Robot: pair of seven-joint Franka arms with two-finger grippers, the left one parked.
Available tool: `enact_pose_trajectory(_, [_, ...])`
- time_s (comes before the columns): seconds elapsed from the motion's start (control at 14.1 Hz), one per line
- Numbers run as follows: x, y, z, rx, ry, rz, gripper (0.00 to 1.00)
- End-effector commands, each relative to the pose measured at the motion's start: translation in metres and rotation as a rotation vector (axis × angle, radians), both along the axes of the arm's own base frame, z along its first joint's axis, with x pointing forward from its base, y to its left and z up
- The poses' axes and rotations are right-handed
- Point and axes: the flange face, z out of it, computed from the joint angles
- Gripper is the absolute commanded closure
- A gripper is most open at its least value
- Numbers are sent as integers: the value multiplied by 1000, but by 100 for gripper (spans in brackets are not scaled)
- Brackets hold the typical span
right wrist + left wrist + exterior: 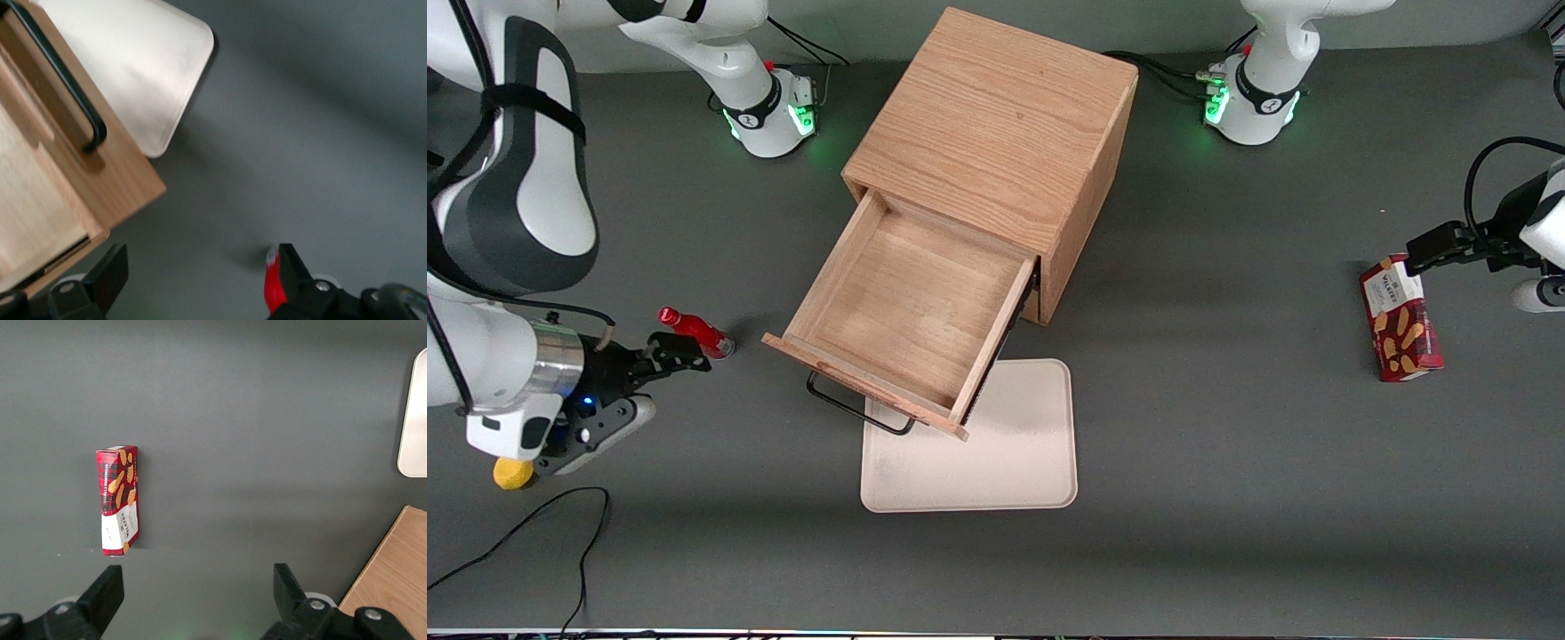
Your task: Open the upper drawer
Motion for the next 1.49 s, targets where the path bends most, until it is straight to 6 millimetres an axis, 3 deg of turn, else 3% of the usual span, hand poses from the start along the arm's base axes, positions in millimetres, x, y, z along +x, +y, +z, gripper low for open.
enact_pose_trajectory(0.0, [-47,-26,12,-45,51,-130,0])
enact_pose_trajectory(0.21, [-86,-53,30,-86,76,-302,0])
enact_pose_trajectory(0.43, [-102,-70,52,-117,48,-345,0])
enact_pose_trajectory(0.64, [-116,-63,68,-169,73,-539,0])
enact_pose_trajectory(1.42, [-119,-71,79,-180,89,-561,0])
